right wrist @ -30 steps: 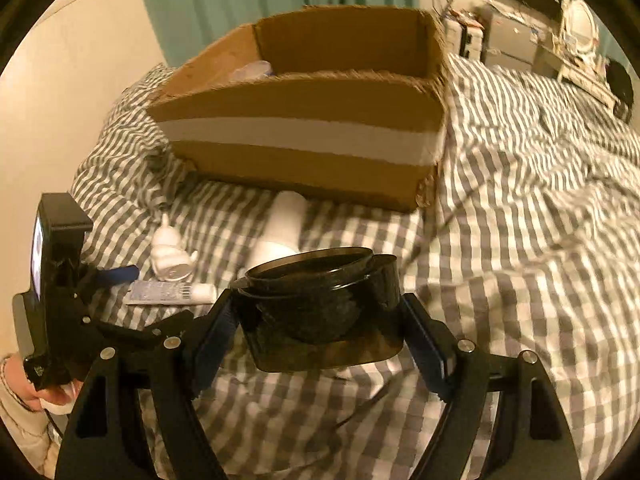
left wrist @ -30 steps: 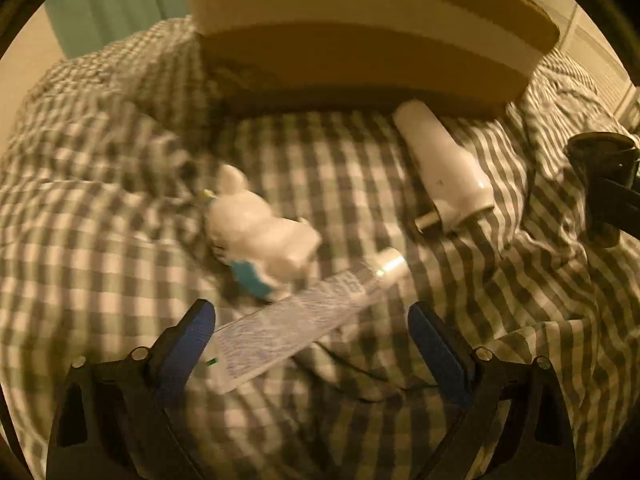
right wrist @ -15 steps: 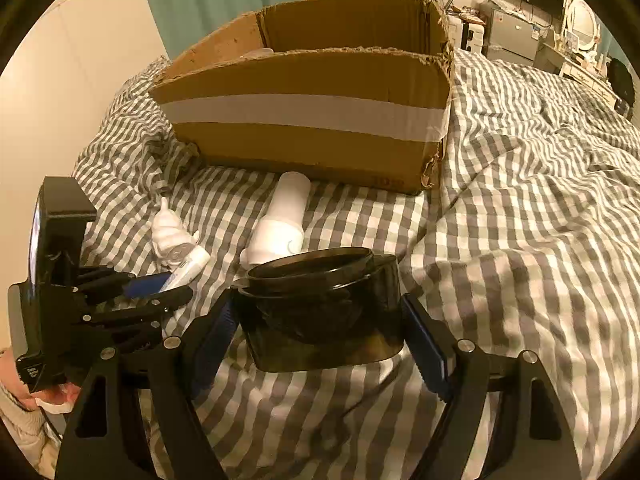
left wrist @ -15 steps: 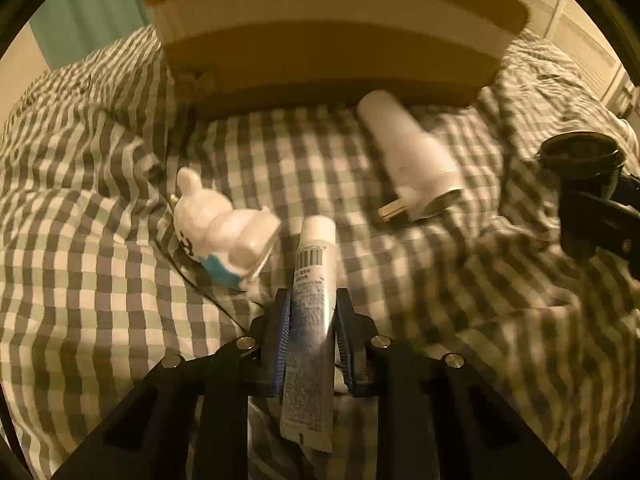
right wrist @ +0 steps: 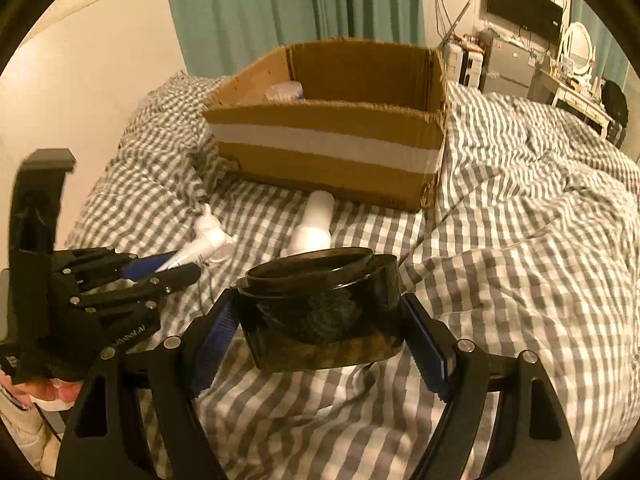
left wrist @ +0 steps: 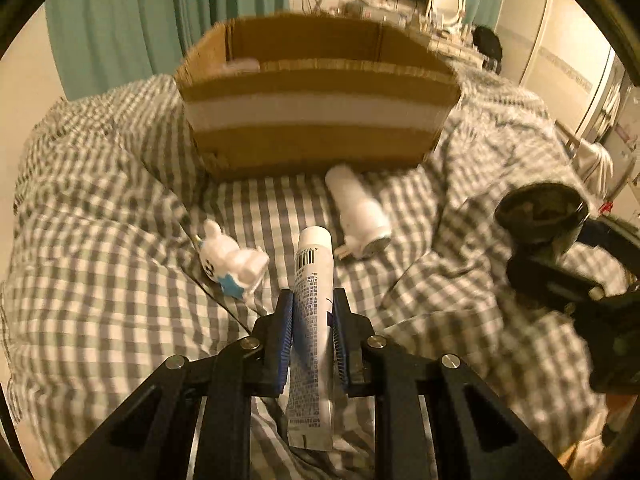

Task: Organize objects
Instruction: 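Lower the toothpaste tube into the box with the left tool while the right drops the black cup in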

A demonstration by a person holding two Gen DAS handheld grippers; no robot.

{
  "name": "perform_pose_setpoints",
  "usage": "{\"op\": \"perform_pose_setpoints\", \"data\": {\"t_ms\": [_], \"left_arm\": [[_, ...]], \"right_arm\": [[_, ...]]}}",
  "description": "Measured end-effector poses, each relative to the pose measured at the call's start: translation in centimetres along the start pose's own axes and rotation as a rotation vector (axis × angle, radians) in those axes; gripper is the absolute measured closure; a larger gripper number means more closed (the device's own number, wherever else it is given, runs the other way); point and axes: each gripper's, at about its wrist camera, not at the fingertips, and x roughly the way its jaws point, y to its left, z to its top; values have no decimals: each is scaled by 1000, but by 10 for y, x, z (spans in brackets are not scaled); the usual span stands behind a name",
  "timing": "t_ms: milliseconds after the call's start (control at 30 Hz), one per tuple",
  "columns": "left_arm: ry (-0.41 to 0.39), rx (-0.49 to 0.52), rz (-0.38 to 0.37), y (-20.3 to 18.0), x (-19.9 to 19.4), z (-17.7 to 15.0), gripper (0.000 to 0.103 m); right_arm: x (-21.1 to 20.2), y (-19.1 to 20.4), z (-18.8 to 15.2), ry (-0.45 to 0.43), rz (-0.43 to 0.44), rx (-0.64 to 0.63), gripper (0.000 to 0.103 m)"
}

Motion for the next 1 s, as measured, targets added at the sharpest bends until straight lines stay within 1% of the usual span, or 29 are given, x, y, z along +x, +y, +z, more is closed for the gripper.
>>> {"op": "perform_pose_setpoints", "data": {"t_ms": [167, 267, 400, 467, 567, 667, 800, 867, 1000], "left_arm": [[-86, -1, -8, -1, -39, 18, 85], [-119, -1, -20, -2, -57, 34, 85], [-185, 25, -8, -4, -82, 67, 85], [-214, 40, 1, -6, -90, 84, 85], [-244, 54, 15, -4, -95, 116, 85], [-262, 53, 17, 0, -89, 152, 85], [-273, 43, 7, 4, -68, 197, 85], [-270, 36, 5, 7, -56, 214, 85], [-238, 33, 0, 17, -17, 256, 85]], "right_arm": [[-29, 11, 10, -59, -8, -24, 24], [-42, 16, 19, -86, -23, -44, 24], [-58, 14, 41, -126, -11, -59, 24], [-63, 9, 56, -149, -25, -63, 24], [-64, -4, 84, -170, -17, -42, 24], [-59, -21, 114, -185, -27, -19, 24], [-41, -44, 155, -181, -38, 0, 24], [-29, -54, 173, -176, -53, 0, 24], [5, -73, 214, -160, -70, 10, 24]]}}
